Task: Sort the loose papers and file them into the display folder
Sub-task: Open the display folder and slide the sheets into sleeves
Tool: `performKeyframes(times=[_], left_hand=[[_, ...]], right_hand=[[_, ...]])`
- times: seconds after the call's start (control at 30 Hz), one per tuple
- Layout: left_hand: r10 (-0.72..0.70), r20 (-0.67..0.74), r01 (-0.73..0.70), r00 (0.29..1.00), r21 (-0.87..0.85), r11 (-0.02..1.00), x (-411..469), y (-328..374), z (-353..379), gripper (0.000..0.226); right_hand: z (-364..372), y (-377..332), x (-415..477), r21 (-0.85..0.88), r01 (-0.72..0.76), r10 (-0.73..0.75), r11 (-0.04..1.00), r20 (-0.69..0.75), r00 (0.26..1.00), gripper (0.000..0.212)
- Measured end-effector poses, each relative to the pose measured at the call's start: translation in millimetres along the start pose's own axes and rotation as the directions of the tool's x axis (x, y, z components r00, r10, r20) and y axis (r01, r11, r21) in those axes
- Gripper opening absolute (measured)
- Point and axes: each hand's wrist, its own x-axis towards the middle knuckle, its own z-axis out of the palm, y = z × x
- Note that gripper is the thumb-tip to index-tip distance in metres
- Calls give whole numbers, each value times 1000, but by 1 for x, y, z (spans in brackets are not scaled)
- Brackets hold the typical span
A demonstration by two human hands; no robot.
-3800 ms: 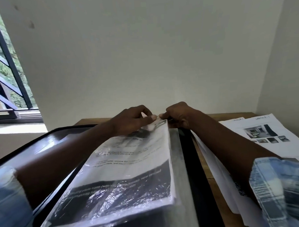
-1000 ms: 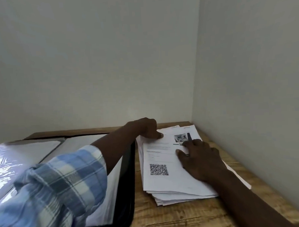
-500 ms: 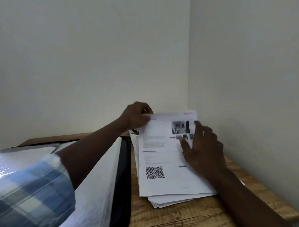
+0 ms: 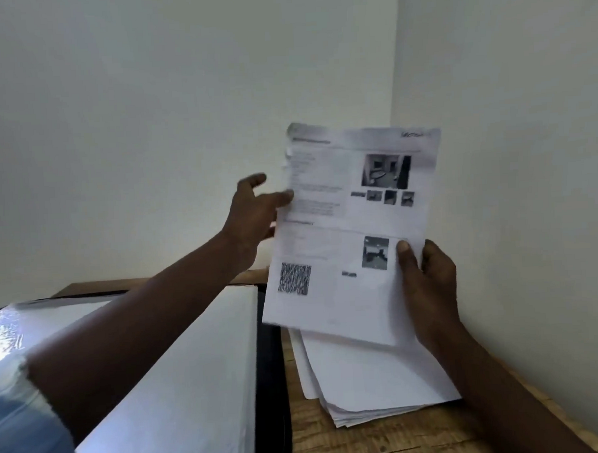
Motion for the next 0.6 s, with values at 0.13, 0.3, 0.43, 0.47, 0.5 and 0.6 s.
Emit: performKeyframes(times=[0.13,0.3,0.43,0.47,0.5,0.6], left_hand=[[-39,85,38,996,11,999,-22,-14,-10,31],[0,24,-3,1000,113,994,-49,-57,-12,31],[21,39,-27,999,157,987,-60,-74,-18,32],[29,43,-35,999,157,987,-56,-69,-21,31],[27,57,-36,998,155,987,-50,-60,-25,31],[-80,161,41,984,234,971,-26,-28,-55,33]], right_hand=[[15,-24,-1,-29,88,-92,996,-167,982,21],[18,-12,-35,-165,-14,20,986,33,999,24],[19,-13,-34,-208,-44,61,977,78,995,21],[22,-18,-27,-214,-36,52,976,66,996,19],[27,-23,-20,-215,-26,39,976,57,998,19],[52,-31,7,-248,-83,111,965,104,988,31]])
